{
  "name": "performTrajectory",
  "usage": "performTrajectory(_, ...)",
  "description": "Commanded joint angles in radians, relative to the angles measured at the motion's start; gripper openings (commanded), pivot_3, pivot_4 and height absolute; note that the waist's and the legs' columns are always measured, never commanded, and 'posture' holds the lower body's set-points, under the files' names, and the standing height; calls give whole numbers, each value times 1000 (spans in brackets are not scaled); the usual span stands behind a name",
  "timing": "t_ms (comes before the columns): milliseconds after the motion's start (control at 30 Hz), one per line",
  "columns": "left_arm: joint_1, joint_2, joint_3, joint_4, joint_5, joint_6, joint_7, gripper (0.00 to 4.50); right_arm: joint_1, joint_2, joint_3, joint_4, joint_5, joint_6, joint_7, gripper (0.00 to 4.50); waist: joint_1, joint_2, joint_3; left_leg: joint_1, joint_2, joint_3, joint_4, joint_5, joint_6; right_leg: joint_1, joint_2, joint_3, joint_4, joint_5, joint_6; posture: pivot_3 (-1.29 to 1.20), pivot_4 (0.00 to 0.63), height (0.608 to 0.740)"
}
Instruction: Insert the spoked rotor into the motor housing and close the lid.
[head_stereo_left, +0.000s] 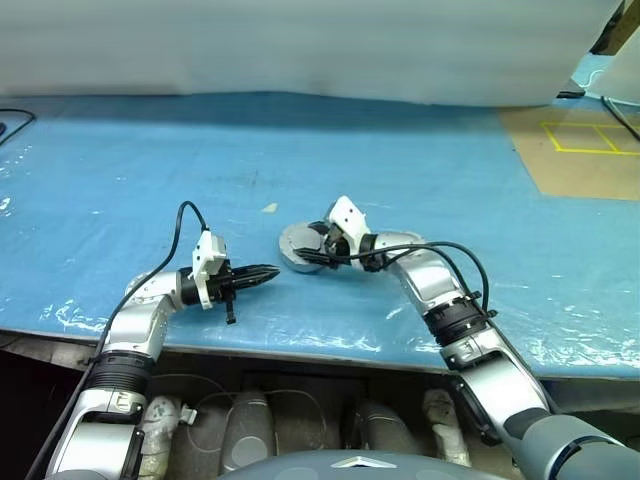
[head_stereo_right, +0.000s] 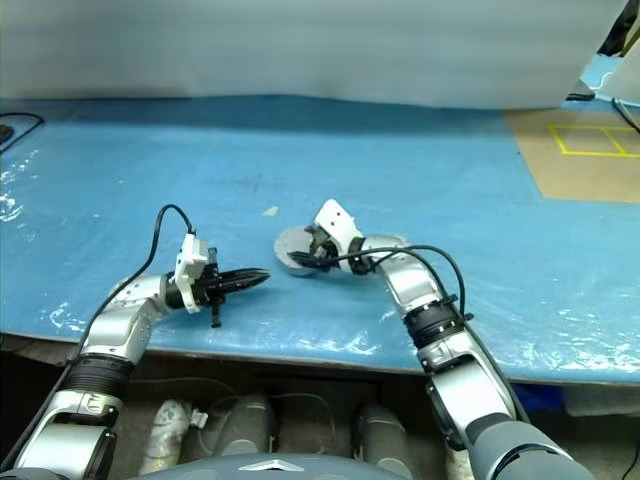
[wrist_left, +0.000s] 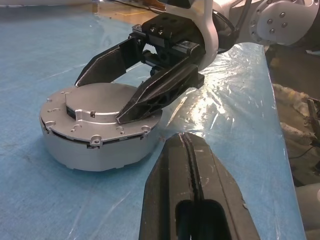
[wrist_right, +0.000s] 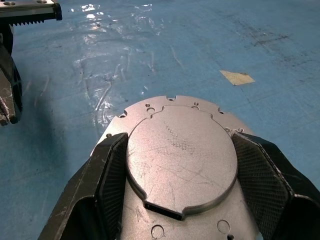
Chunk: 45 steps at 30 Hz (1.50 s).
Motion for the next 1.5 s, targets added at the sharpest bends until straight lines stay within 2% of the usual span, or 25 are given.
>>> performTrajectory(33, -3, 0, 2, -19, -5, -12, 4, 0, 49, 9, 46, 86, -62, 18, -37, 2922, -4, 0, 0, 1, 0, 0, 0, 0, 0, 1, 0, 1, 0, 0, 0, 0, 150, 740)
performTrajectory(367, 1, -2, 3, -17, -3, -16, 9, 0, 1, 48, 1, 77, -21, 166, -36, 2922, -15, 0, 0, 8, 1, 1, -1, -2, 4, 4, -1, 3, 0, 0, -1, 0, 150, 740)
performTrajectory(567, 0, -4, 3, -18, -2, -15, 12, 0, 20, 28, 92, 185, -136, 133, -93, 2922, -23, 1, -1, 8, 0, 2, -3, -2, 3, 3, -1, 3, -1, -1, -1, 0, 150, 740)
performTrajectory(667, 1, -1, 5, -18, -2, -14, 11, 0, 28, 19, 108, 221, -166, 107, -120, 2922, -22, 2, -2, 16, 0, 2, -6, -3, 4, 8, -2, 5, -1, -1, -1, 0, 150, 740)
performTrajectory(733, 3, 1, 6, -19, -2, -13, 12, 0, 23, 21, 97, 235, -156, 114, -124, 2922, -21, 3, -3, 23, -1, 1, -9, -3, 4, 12, -3, 7, -2, -5, 6, 0, 150, 740)
performTrajectory(900, -13, -3, 12, -3, 9, 1, 53, 0, 8, 25, 65, 220, -110, 138, -98, 2922, -17, 4, -4, 28, -3, 1, -14, -3, 5, 14, -6, 8, -4, -6, 7, 0, 150, 740)
performTrajectory(1133, -107, -5, 34, 159, 69, -98, 135, 0, 10, 1, 52, 121, -50, 194, 28, 2922, -16, 4, -4, 22, -3, 2, -17, -3, 5, 9, -6, 7, -5, -5, 7, 0, 150, 740)
performTrajectory(1200, -127, -10, 36, 185, 69, -111, 142, 0, 27, -21, 69, 88, -53, 206, 60, 2922, -13, 4, -4, 16, -3, 2, -16, -2, 4, 6, -6, 7, -7, -1, 0, 0, 150, 740)
performTrajectory(1333, -148, -22, 28, 213, 77, -135, 139, 0, 80, -70, 111, -25, -40, 252, 147, 2922, -5, 1, -6, 6, -4, 1, -16, 0, 1, 3, -5, 3, -13, 2, 6, 0, 150, 740)
performTrajectory(1500, -152, -40, 14, 222, 84, -151, 131, 0, 94, -77, 115, -54, -62, 259, 125, 2922, 0, 0, -7, 0, -2, 0, -16, 0, 0, 1, 2, 0, -17, 2, 6, 0, 150, 740)
